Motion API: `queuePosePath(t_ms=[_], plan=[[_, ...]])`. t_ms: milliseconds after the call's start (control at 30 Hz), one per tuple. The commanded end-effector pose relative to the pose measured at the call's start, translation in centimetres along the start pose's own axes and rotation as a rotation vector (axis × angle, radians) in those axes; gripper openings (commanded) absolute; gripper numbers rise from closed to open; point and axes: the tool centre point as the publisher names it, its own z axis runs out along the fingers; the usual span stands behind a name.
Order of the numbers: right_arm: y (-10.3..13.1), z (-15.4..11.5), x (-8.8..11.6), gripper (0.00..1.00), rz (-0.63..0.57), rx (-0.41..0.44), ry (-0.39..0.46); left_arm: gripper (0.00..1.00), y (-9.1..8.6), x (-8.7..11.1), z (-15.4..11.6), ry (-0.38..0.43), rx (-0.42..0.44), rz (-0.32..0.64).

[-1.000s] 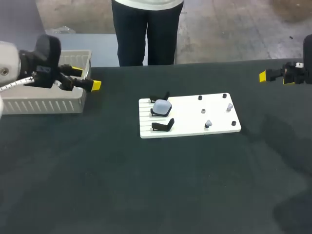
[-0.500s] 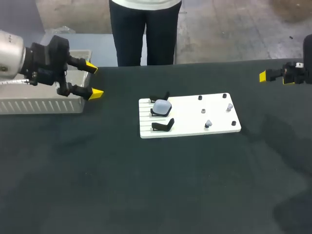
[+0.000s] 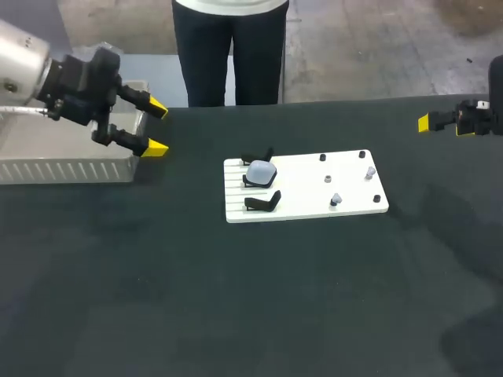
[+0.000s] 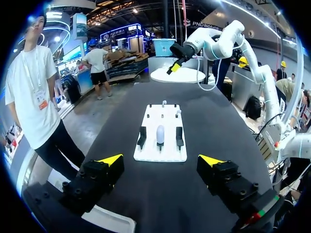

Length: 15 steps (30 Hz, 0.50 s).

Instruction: Pick up each earbud case from the left stands, insert the matching earbuds, close the lid, and place the case in the box.

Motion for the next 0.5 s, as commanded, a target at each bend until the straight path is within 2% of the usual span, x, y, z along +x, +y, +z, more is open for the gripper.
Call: queuePosePath(t_ms=[33, 267, 367, 500], plan=[[-0.1, 0.1, 0.0, 1.0, -0.001, -0.004, 0.001, 1.0, -0.7, -0.2, 2.0, -0.042, -0.079, -0.008], [-0.1, 0.1, 0.0, 1.0, -0.001, -0.004, 0.001, 1.0, -2.0, -0.7, 4.4, -0.105, -0.15, -0.003], [-0.1, 0.1, 0.0, 1.0, -0.001, -0.004, 0.001, 1.0, -2.3, -0.8, 5.7, -0.138, -0.143, -0.014], [-0.1, 0.1, 0.0, 1.0, -0.001, -0.004, 0.001, 1.0, -1.9, -0.4, 7.9, -0.162, -0.095, -0.018]])
